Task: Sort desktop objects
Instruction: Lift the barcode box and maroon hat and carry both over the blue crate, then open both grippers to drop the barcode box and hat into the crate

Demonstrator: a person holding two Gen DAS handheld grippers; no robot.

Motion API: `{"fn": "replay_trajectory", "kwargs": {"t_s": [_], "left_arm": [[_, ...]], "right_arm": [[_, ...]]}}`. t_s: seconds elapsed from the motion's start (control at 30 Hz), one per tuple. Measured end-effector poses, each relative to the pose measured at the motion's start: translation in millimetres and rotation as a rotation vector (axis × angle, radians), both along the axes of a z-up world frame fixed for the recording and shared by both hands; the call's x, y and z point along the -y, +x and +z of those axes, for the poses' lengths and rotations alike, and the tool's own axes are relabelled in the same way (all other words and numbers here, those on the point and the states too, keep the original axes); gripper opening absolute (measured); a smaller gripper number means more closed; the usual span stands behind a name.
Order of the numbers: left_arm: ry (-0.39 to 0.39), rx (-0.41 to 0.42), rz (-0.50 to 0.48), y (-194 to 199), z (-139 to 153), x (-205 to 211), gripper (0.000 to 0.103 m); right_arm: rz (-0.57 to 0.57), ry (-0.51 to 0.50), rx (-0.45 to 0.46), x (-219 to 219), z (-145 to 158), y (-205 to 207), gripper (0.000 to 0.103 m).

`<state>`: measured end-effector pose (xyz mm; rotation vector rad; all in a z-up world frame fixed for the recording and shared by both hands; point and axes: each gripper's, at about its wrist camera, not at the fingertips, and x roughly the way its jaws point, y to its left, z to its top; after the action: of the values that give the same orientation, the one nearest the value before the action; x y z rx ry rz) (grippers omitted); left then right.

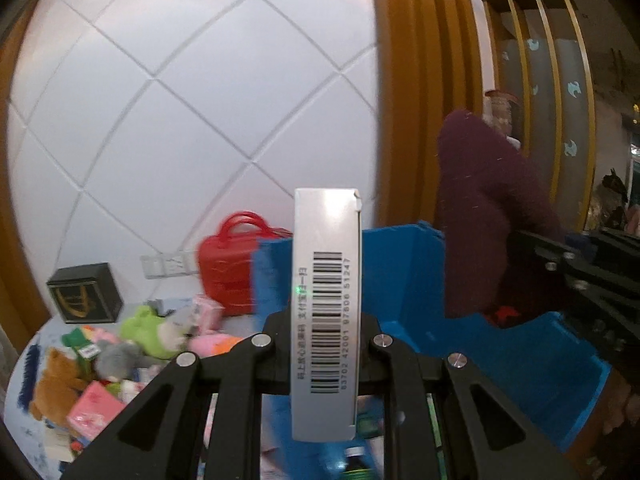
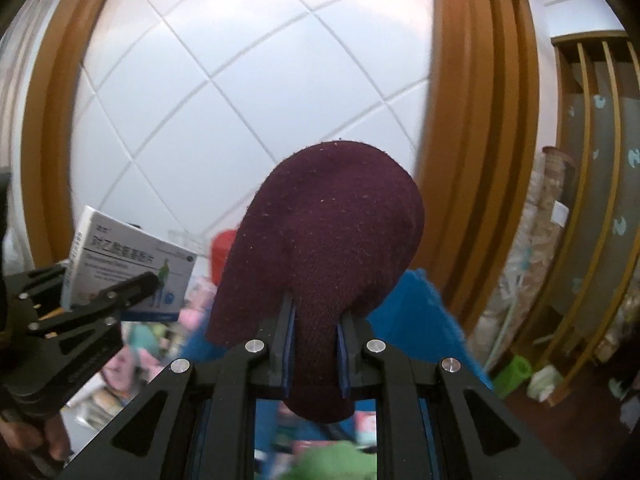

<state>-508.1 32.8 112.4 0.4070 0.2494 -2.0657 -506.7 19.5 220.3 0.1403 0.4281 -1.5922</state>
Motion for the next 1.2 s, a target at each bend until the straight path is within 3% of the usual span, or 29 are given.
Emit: {"fn": "replay_trajectory", "kwargs": {"t_s": [0.1,0.23,0.4,0.67,0.7,0.77,0.8,0.83,0.87,0.93,1.0,1.03,1.07,1.2], "left_arm": [[0.042,0.047,0.004,-44.8,-8.5,6.8,0.017],[0.157,0.145,0.012,-94.9,-36.9,23.9,0.017],[0.251,0.25,0.019,-124.5,-69.1,38.4,0.017],[0.258,0.284,0.016,-133.5,-72.9,33.6,0.018],[0.267,0.294,0.024,-134.4,-74.5,33.5,0.02],[0.28,0.306,0.031,-132.8,-76.1,38.7,0.038],[0.281,0.305,0.034,-132.0,-75.5,38.8,0.059],[0.276,0.304,0.038,-131.2,-74.4,37.2,0.076],[0.267,0.3,0.041,-130.0,-72.8,34.7,0.081],[0.259,0.288,0.046,-125.5,-68.7,30.1,0.083],[0.265,0.278,0.05,-121.3,-66.1,26.7,0.082],[0.269,0.265,0.052,-117.6,-64.8,23.7,0.082],[0.274,0.254,0.05,-114.2,-64.2,21.2,0.082],[0.285,0.223,0.044,-103.6,-62.8,8.8,0.082]], "right_arm": [[-0.009,0.058,-0.016,19.0,-6.2,-41.9,0.017],[0.0,0.194,0.015,55.0,-35.7,-84.8,0.017],[-0.004,0.405,0.031,73.1,-81.9,-111.2,0.017],[-0.014,0.452,0.013,69.2,-97.4,-134.1,0.017],[-0.014,0.451,0.016,69.9,-97.1,-136.9,0.018],[-0.014,0.456,0.026,69.2,-100.5,-139.9,0.019],[-0.016,0.455,0.031,70.9,-101.1,-144.3,0.02],[-0.016,0.452,0.034,71.2,-99.3,-145.9,0.024],[-0.016,0.444,0.031,69.0,-97.8,-145.4,0.027],[-0.024,0.428,0.016,67.9,-93.6,-144.5,0.036],[-0.025,0.414,0.008,64.5,-89.0,-142.2,0.057],[-0.026,0.404,0.006,60.9,-86.2,-141.0,0.074],[-0.028,0.391,0.001,57.2,-83.5,-140.9,0.085],[-0.034,0.346,-0.001,39.7,-74.8,-138.5,0.101]]}}
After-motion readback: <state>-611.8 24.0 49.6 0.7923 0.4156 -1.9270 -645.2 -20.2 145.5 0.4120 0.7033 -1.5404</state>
